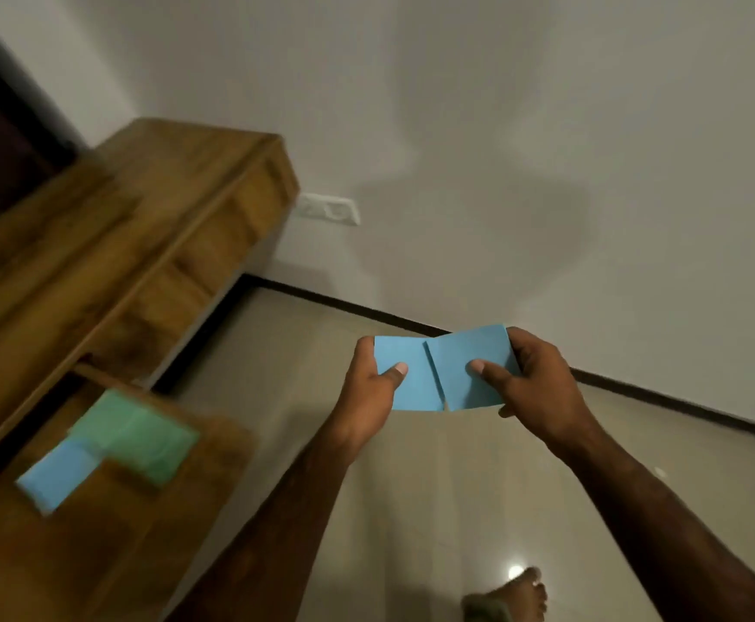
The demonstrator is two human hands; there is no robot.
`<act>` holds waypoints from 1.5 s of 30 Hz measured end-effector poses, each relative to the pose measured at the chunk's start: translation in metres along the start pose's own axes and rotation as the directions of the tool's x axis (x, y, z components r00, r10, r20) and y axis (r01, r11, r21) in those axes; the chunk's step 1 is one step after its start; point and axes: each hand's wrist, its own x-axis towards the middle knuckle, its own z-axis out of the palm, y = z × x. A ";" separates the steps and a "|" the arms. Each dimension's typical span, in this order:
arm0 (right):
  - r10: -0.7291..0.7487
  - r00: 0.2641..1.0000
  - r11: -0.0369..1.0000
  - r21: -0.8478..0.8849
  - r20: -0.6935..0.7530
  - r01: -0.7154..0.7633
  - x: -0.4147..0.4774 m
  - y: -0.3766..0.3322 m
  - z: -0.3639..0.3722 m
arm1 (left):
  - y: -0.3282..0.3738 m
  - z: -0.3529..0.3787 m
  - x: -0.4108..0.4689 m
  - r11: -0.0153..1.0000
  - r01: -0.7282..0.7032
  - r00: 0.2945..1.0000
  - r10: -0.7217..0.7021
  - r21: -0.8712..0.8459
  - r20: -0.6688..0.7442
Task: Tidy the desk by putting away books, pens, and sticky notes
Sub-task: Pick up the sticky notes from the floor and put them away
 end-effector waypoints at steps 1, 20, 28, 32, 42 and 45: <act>-0.030 0.998 1.000 0.007 0.050 0.030 -0.006 -0.018 0.026 | -0.007 -0.031 -0.014 1.000 0.004 0.999 -0.005 -0.031 -0.050; -0.104 0.690 0.977 -0.055 0.717 0.205 -0.072 -0.143 0.413 | -0.174 -0.360 -0.164 0.913 0.237 0.777 -0.383 -0.331 -0.500; 0.097 0.660 0.935 -0.296 0.745 0.197 -0.019 -0.136 0.498 | -0.219 -0.391 -0.109 0.734 0.607 0.504 -0.652 -0.305 -0.566; 0.090 0.638 0.845 -0.397 0.765 0.357 -0.008 -0.119 0.535 | -0.245 -0.399 -0.108 0.659 0.596 0.397 -0.738 -0.459 -0.546; 0.147 0.637 0.782 -0.483 0.757 0.394 -0.015 -0.095 0.585 | -0.283 -0.425 -0.137 0.587 0.602 0.341 -0.802 -0.541 -0.491; 0.095 0.640 0.685 -0.516 0.763 0.515 -0.020 -0.093 0.588 | -0.288 -0.424 -0.143 0.623 0.572 0.379 -0.778 -0.534 -0.502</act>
